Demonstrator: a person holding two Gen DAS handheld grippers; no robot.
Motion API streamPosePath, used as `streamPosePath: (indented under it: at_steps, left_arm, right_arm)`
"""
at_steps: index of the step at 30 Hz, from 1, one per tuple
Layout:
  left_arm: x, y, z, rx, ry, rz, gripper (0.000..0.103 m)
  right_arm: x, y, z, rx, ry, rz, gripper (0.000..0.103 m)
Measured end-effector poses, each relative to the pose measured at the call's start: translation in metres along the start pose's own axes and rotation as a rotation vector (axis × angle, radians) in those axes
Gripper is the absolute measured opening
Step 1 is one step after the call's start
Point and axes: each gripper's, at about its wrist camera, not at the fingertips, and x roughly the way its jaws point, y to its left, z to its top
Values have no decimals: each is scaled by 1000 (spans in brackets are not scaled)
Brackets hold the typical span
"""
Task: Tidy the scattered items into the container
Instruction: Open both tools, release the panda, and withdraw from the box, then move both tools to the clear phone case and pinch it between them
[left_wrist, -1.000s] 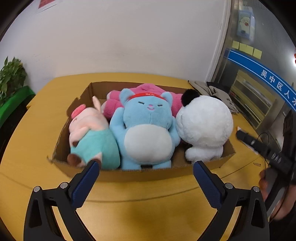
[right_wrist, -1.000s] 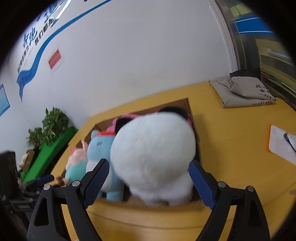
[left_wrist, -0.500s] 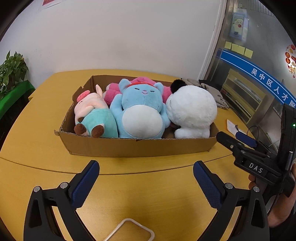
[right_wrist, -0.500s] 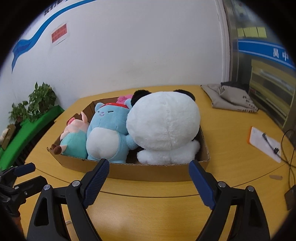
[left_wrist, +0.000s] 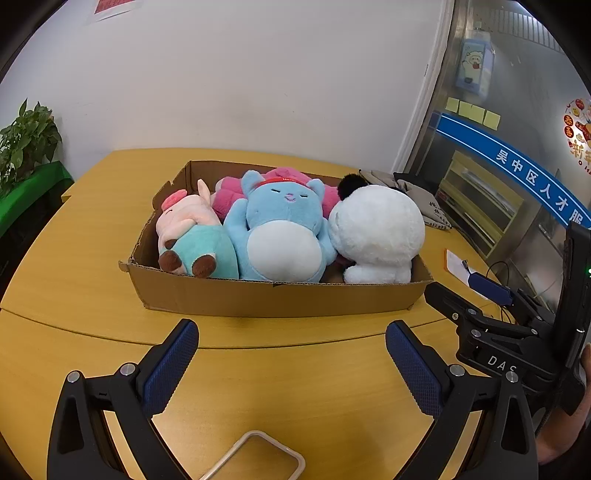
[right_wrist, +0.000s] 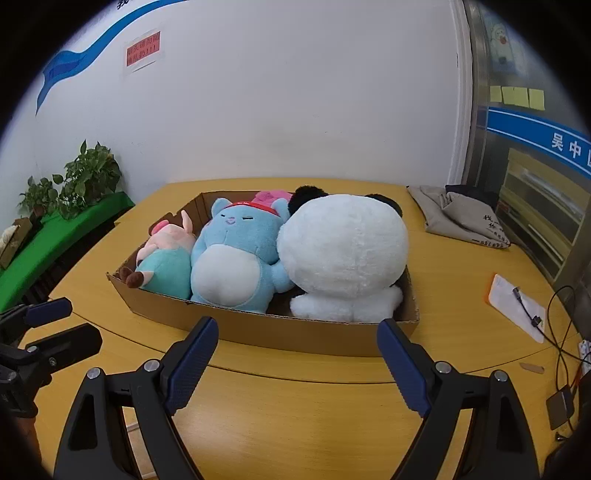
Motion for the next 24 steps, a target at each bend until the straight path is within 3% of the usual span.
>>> streamPosePath:
  at_steps: [24]
  left_arm:
    - [-3,4,-13,-7,28,19,103]
  right_arm:
    - [3,-11,-10,9,22,18,88]
